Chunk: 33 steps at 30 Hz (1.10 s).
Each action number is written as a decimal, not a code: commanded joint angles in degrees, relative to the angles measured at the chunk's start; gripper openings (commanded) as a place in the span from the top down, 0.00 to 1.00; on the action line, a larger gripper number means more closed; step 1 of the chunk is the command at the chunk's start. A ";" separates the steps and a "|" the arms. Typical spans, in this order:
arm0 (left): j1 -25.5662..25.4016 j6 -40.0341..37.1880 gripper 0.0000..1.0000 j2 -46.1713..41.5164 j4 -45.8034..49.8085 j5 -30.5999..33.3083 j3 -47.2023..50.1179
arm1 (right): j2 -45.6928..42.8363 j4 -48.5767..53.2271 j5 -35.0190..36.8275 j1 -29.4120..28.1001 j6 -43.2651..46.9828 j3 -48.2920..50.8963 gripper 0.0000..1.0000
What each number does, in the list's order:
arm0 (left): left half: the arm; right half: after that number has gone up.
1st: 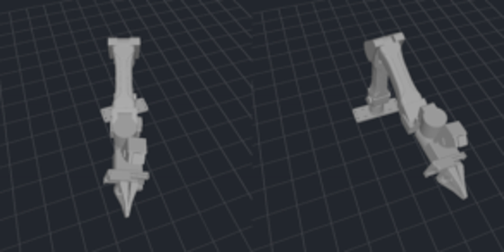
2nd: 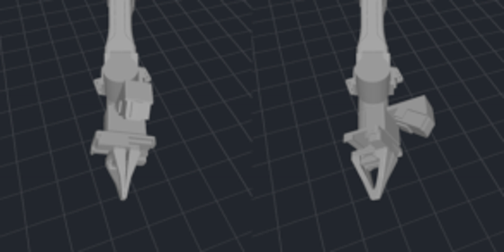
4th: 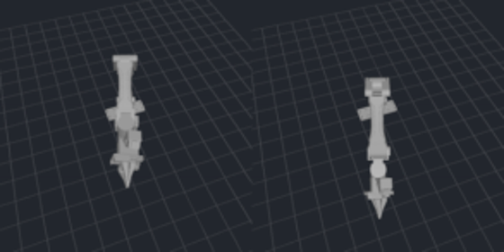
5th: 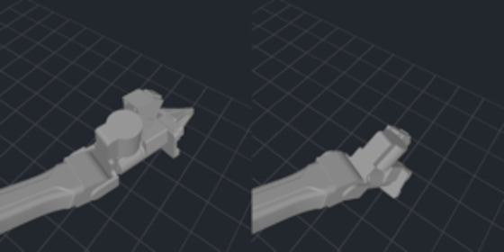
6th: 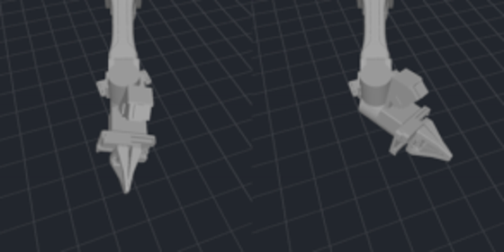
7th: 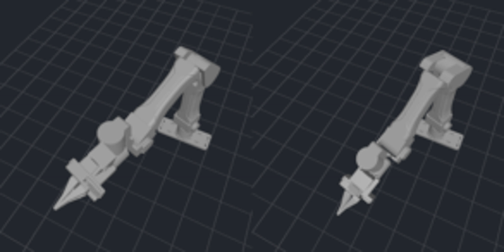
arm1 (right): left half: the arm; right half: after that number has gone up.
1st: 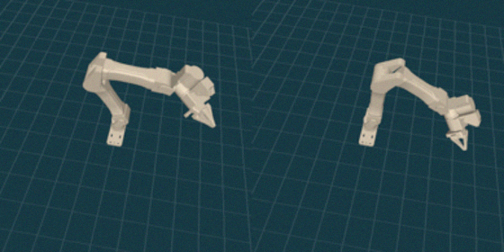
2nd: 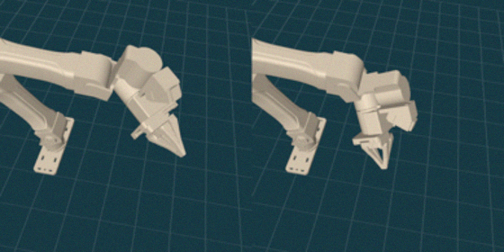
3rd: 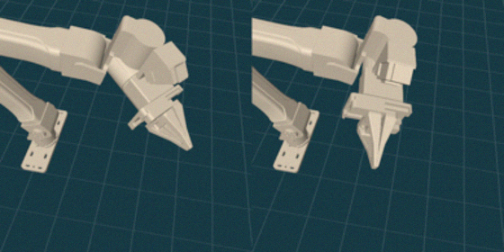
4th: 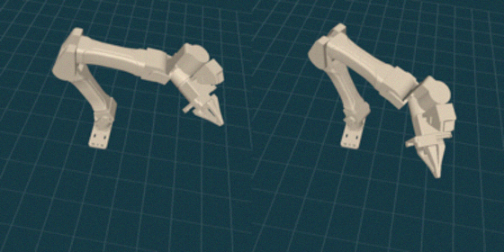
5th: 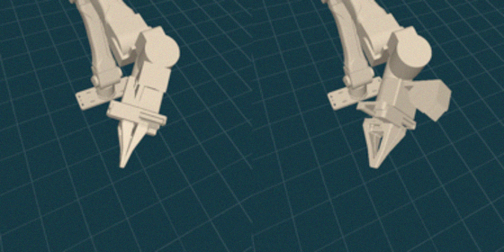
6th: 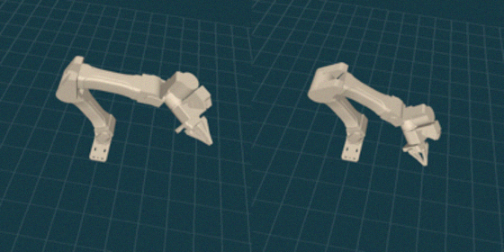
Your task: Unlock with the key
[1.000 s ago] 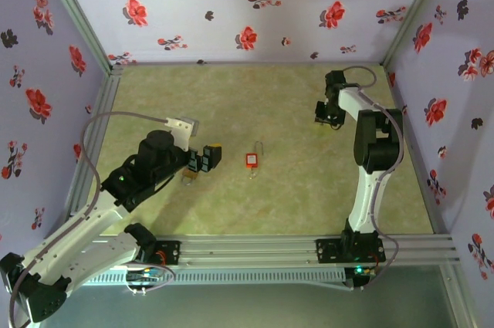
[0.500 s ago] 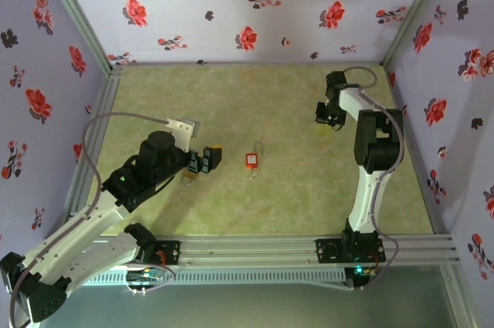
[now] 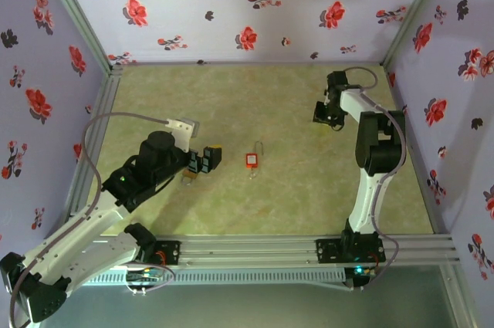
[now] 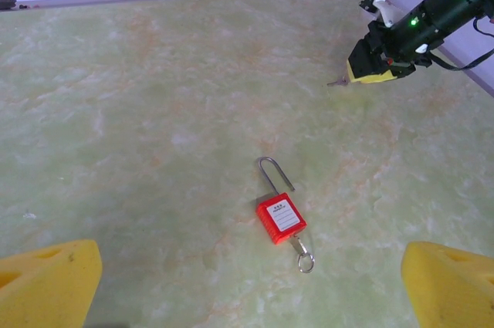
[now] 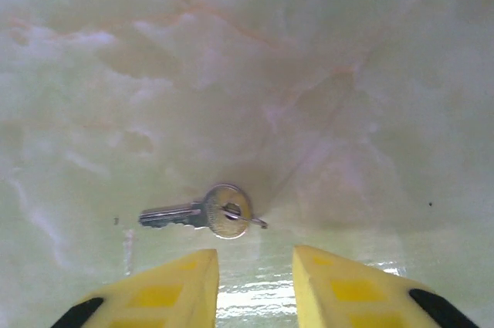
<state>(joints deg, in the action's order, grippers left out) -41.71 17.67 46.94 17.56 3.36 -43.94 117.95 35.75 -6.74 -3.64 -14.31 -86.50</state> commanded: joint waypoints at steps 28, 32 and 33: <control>0.14 -0.36 0.00 1.05 -0.70 -0.18 -0.27 | 6.72 5.20 2.74 -2.69 6.74 -7.72 0.74; 0.14 -0.40 0.00 0.92 -0.60 -0.19 -0.18 | 6.75 5.45 4.00 -2.69 6.58 -7.54 0.77; 0.14 -0.44 0.00 0.91 -0.53 -0.18 -0.10 | 6.76 5.47 4.31 -2.65 6.59 -7.54 0.78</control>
<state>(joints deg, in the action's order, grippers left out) -41.71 17.65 47.83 17.61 3.36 -43.94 123.68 39.35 -4.64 -6.28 -8.51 -93.36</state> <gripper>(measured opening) 0.997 0.229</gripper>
